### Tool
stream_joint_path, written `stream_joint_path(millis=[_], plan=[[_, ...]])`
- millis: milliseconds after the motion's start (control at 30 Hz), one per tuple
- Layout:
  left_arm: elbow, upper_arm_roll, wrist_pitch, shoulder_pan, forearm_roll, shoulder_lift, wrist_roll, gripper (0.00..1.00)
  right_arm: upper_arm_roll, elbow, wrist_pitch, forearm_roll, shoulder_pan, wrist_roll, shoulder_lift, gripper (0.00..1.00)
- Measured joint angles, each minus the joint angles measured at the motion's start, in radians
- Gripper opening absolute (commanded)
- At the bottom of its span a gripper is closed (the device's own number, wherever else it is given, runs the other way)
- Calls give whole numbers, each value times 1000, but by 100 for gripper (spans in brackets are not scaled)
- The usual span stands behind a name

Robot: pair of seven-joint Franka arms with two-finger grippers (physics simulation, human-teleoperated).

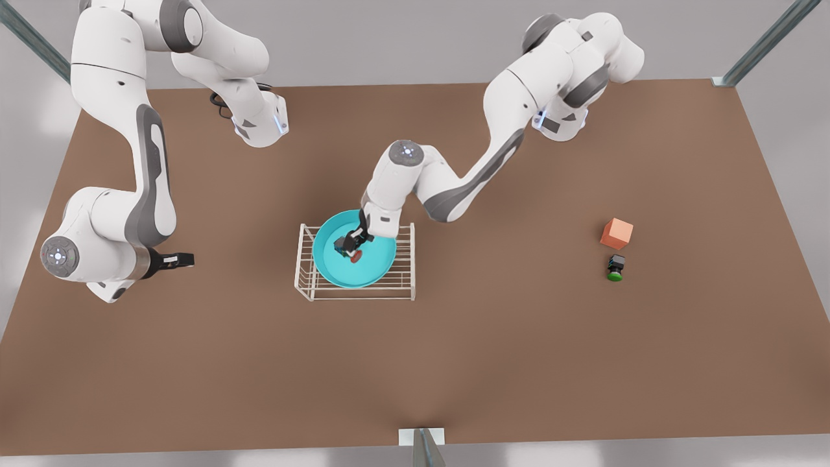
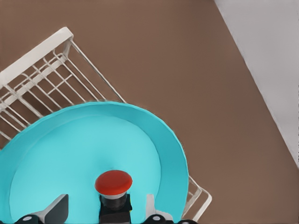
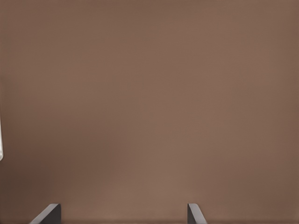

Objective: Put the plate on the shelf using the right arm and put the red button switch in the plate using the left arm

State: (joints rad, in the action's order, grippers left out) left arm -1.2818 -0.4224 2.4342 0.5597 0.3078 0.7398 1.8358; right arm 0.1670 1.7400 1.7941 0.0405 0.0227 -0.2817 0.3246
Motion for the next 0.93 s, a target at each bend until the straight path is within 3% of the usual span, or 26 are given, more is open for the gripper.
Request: stream_joint_path(millis=[100,200,233,333,400,467,633,800,933], plan=[[29,-244,-232,-377,-23,-104,-85,100,0,0,0,0,0,0,0,100],[16,-299,-449,-615,19,-155,-197,100,0,0,-1,0,0,0,-1,100],[-19,-249,-504,-674,-1,-208,-254,100,0,0,-1,0,0,0,0,100],[-161,124,-628,-621,-135,-390,-479,100,0,0,0,0,0,1,5,100],[-235,238,-695,-633,-190,-483,-619,100,0,0,1,0,0,1,6,100],[-389,268,-710,-650,-236,-597,-744,100,0,0,2,0,0,1,6,100],[-450,446,-701,-474,-289,-625,-1021,100,0,0,1,0,0,1,5,100],[-314,461,-728,-487,-301,-553,-1252,100,0,0,-2,0,0,2,4,100],[-298,460,-746,-479,-307,-539,-1392,100,0,0,0,0,0,2,6,100]])
